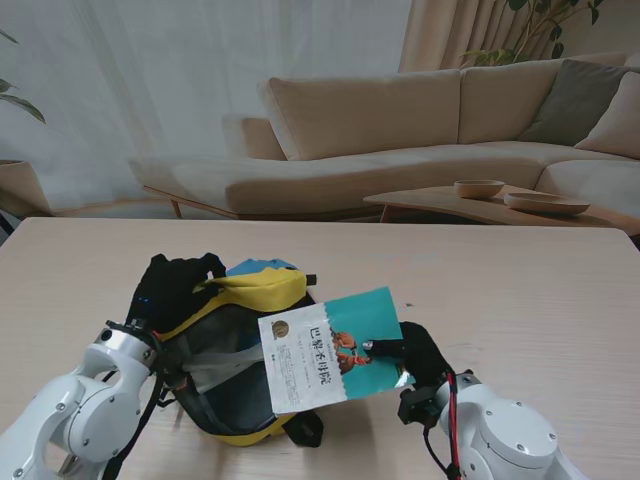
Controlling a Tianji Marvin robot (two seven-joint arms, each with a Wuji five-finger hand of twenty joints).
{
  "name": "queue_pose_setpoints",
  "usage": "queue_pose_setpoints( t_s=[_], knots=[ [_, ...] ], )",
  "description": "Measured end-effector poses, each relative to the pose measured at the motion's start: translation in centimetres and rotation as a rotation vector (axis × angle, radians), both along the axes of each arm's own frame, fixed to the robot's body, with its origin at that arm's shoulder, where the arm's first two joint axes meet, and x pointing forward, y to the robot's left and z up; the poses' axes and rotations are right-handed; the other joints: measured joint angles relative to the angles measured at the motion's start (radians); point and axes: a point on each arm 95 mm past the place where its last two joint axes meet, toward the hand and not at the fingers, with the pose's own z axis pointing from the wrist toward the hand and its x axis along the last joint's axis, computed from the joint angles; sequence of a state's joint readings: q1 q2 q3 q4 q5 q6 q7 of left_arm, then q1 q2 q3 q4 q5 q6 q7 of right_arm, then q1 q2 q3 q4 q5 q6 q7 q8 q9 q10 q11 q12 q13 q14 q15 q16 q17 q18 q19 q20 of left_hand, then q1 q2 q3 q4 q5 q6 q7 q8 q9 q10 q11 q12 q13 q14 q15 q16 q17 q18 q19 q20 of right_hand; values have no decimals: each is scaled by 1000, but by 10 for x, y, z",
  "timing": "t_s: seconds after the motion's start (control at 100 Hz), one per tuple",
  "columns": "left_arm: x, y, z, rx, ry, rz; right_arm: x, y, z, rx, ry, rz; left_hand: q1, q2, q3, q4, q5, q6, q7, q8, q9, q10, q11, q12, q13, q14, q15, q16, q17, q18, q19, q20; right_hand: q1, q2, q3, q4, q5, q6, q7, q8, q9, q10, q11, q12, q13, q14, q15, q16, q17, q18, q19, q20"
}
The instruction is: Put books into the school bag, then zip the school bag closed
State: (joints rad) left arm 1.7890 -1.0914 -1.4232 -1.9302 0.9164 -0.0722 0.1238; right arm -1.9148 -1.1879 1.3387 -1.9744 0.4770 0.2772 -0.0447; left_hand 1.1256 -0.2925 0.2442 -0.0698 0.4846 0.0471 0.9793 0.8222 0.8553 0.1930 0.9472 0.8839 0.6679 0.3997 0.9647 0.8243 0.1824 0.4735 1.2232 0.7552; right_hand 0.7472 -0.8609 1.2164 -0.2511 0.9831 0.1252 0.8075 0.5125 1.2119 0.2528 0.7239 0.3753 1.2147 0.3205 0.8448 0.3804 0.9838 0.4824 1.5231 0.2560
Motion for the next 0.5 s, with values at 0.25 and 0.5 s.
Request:
queue_pose_setpoints(
  t_s=[0.25, 0.5],
  knots=[
    [0, -1, 8, -4, -21, -6, 8, 21, -2, 15, 141, -13, 5, 0, -10, 0, 0, 8, 4, 17, 0, 0, 11, -1, 3, 1, 0, 0, 2, 1, 1, 7, 0, 0, 0, 0, 0, 4, 0, 0, 0, 2, 0, 0, 0, 2, 7, 0, 3, 2, 1, -1],
    [-1, -3, 10, 0, -26, -16, 16, 47, 3, 8, 217, -23, 5, 0, -11, 0, 0, 8, 5, 22, 0, 0, 13, -1, 3, 1, 0, 0, 2, 1, 1, 8, 0, 0, 0, 0, 0, 4, 0, 0, 0, 2, 0, -3, 0, 3, 8, 0, 10, 2, 1, -8]
  ],
)
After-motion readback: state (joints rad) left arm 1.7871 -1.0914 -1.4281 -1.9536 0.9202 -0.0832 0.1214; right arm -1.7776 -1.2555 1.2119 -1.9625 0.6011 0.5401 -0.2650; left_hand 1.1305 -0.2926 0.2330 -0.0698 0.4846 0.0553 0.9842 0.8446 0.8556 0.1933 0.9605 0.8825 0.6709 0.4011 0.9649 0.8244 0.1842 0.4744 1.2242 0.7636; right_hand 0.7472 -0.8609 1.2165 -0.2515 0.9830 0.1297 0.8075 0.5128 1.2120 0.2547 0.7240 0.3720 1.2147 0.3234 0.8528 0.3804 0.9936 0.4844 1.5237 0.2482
